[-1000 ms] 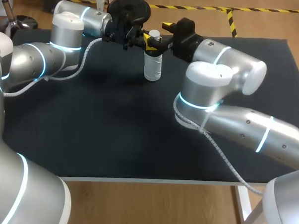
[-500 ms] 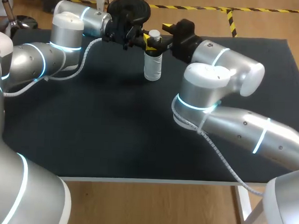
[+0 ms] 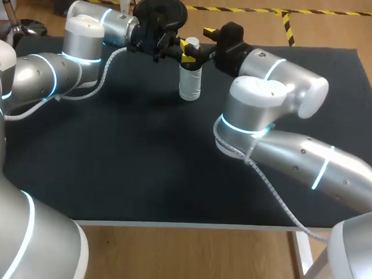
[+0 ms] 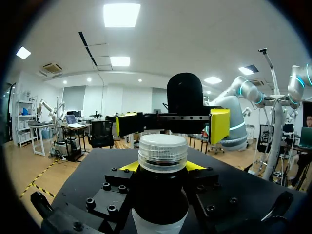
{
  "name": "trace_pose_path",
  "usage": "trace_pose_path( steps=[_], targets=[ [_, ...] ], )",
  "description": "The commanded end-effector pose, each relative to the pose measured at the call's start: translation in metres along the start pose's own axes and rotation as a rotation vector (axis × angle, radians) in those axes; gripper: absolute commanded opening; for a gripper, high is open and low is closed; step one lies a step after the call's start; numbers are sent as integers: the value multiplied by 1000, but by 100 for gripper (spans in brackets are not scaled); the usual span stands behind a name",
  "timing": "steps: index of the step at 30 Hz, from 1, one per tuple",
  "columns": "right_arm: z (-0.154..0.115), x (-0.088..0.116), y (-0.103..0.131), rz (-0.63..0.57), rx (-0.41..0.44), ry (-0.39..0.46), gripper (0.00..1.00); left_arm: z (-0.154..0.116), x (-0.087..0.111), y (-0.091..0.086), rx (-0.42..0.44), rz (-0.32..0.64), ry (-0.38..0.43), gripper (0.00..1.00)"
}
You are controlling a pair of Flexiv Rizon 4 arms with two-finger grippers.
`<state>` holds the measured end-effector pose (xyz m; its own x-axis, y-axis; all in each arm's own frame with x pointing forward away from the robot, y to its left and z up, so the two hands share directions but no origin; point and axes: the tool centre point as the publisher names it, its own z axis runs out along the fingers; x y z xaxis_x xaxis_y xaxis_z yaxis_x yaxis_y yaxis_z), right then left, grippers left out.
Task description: Unscrew the bottle cap
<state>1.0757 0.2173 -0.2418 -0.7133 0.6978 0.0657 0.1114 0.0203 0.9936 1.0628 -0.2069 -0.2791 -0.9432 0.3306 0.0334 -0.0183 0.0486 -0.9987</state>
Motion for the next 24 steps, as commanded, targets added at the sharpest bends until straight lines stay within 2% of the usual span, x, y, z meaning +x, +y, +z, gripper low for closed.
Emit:
trace_pose_path(
  steps=[1,24],
  targets=[
    [3,1,-4,4,-14,-2,100,-2,-7,2,5,-1,48,0],
    [5,1,-11,25,-15,9,100,-2,-7,2,5,-1,48,0]
  ],
)
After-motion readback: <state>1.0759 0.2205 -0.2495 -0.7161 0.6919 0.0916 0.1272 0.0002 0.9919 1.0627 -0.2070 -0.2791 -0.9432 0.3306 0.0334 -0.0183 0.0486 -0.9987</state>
